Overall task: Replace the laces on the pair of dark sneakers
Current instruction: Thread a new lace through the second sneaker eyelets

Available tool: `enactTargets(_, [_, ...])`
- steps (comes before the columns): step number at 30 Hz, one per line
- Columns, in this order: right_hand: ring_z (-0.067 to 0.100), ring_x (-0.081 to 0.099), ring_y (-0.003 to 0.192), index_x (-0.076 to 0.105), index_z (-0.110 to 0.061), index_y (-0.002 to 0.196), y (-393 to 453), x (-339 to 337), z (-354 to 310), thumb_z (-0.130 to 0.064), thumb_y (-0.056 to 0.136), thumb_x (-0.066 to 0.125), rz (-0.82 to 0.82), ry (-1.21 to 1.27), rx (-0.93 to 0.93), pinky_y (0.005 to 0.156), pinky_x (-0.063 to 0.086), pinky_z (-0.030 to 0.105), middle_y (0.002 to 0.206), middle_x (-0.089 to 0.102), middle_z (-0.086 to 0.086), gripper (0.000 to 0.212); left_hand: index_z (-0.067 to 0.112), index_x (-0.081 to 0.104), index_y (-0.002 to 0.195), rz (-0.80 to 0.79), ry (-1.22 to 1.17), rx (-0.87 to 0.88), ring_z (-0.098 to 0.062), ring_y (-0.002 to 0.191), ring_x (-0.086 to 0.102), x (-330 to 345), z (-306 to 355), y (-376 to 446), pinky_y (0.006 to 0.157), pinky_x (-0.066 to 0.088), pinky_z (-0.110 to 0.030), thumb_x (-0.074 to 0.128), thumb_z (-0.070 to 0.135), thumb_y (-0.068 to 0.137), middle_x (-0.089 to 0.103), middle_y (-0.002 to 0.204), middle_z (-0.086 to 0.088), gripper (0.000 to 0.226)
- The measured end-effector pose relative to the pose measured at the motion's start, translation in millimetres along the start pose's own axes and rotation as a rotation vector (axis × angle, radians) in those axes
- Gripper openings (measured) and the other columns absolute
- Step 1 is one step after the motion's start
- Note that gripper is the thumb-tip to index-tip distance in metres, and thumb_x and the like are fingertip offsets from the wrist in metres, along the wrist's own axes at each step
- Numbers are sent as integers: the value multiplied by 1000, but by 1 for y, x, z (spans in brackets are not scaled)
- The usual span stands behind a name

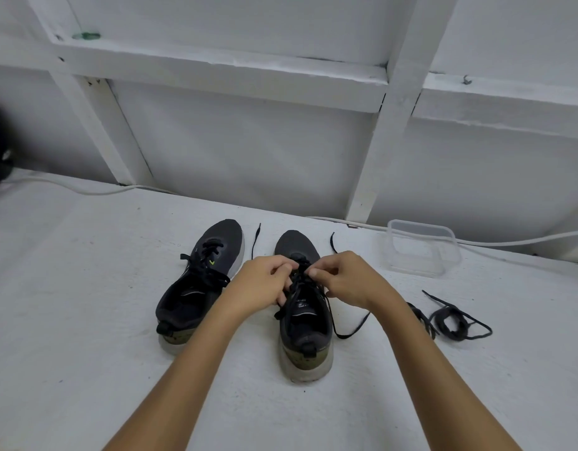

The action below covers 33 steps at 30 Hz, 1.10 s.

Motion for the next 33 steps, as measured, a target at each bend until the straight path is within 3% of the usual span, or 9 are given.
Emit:
enactTargets(5, [2, 65, 79, 74, -36, 84, 6, 0, -9, -32, 93, 71, -2, -110, -14, 74, 53, 24, 84, 72, -16, 11, 28, 77, 89, 132, 199, 7, -3, 54, 65, -5, 8, 4, 52, 43, -8, 69, 29, 92, 73, 66, 5, 9])
enactTargets(9, [7, 64, 83, 62, -35, 84, 5, 1, -11, -29, 97, 62, 23, -189, -18, 65, 45, 18, 91, 68, -13, 14, 28, 72, 88, 206, 383, 42, -10, 77, 63, -7, 13, 3, 64, 43, -21, 65, 26, 93, 69, 81, 10, 8])
enactTargets(13, [11, 68, 79, 62, -25, 90, -3, -4, 3, -28, 95, 56, 91, -35, 40, 71, 56, 26, 87, 69, -8, 8, 26, 59, 84, 275, 317, 57, -9, 75, 57, -6, 6, -1, 62, 40, -23, 57, 24, 95, 61, 76, 13, 11])
enactTargets(17, [12, 66, 80, 63, -24, 87, -10, -6, 16, -30, 91, 57, 177, 47, 81, 70, 54, 27, 87, 69, -7, 9, 23, 57, 85, 328, 130, 13, -7, 68, 57, -7, -7, -4, 58, 39, -21, 55, 21, 95, 61, 78, 9, 11])
enactTargets(22, [13, 73, 75, 71, -25, 86, -5, -4, 11, -30, 91, 65, 126, 158, 59, 75, 64, 37, 79, 73, -8, 10, 27, 60, 94, 246, 105, 15, -5, 75, 62, -11, -5, -1, 58, 38, -11, 56, 26, 96, 64, 88, 11, 4])
enactTargets(26, [12, 74, 72, 74, -29, 83, 2, -3, 2, -31, 91, 72, 47, 71, 36, 73, 65, 36, 83, 73, -11, 8, 30, 69, 95, 176, 208, 43, -1, 74, 64, -12, 3, 3, 60, 45, -9, 69, 33, 91, 70, 87, 11, 5])
enactTargets(30, [15, 74, 76, 69, -24, 88, 1, -2, 3, -27, 96, 62, 64, 27, 55, 77, 64, 41, 89, 72, -5, 11, 21, 68, 89, 279, 208, 24, 0, 76, 58, -14, 0, 0, 61, 39, -3, 65, 27, 94, 69, 87, 6, 8])
enactTargets(33, [15, 73, 77, 68, -25, 88, -4, -4, 2, -26, 97, 62, 102, 66, 36, 75, 64, 40, 86, 72, -4, 10, 20, 66, 93, 325, 187, 21, -7, 79, 60, -14, 0, -6, 62, 39, -6, 66, 26, 93, 66, 89, 7, 6])
Point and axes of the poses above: each hand's wrist, its own y-axis towards the middle knuckle, its own x-axis out of the palm, z = x × y, the point moved 10 cm from there along y, towards the middle knuckle
